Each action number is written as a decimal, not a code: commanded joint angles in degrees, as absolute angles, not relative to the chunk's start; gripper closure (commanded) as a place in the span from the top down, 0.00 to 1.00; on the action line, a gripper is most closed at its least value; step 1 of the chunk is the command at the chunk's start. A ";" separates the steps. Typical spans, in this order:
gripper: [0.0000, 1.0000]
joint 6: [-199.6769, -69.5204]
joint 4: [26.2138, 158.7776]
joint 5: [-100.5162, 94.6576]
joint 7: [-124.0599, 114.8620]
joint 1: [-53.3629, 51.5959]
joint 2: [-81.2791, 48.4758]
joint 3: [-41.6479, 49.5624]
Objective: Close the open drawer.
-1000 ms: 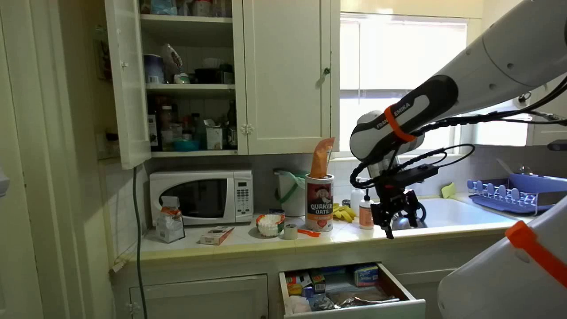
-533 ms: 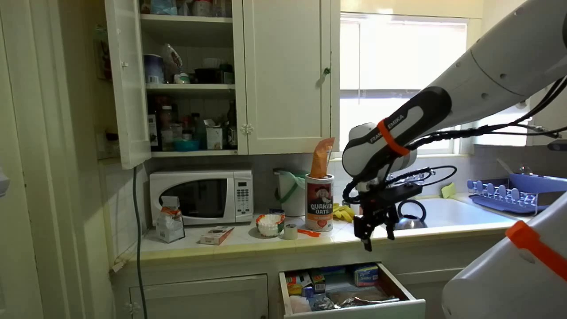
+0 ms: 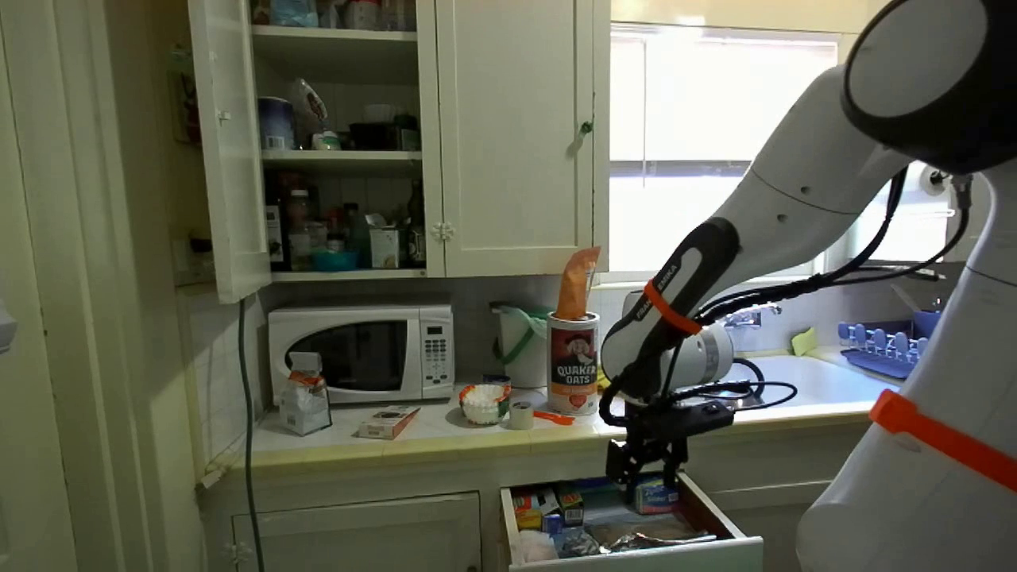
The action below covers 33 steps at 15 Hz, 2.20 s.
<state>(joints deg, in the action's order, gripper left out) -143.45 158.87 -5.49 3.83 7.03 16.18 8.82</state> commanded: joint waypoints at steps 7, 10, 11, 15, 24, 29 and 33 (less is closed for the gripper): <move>1.00 -143.12 157.85 -4.95 3.95 7.04 13.26 7.71; 0.81 -144.38 158.10 -2.98 5.41 6.05 8.51 7.96; 0.74 -145.03 158.12 -2.56 5.46 5.93 6.97 7.92; 0.42 -147.52 158.00 -0.91 5.28 5.90 1.71 7.51; 0.00 -164.98 157.67 -3.64 1.82 6.29 -8.04 7.72; 0.00 -173.27 158.24 -10.69 -3.69 5.06 -8.58 11.63; 0.00 -180.87 156.89 -15.52 -5.37 2.31 -10.99 17.41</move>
<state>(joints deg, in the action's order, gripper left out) -174.72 158.45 -12.44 -3.90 4.49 -8.91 12.79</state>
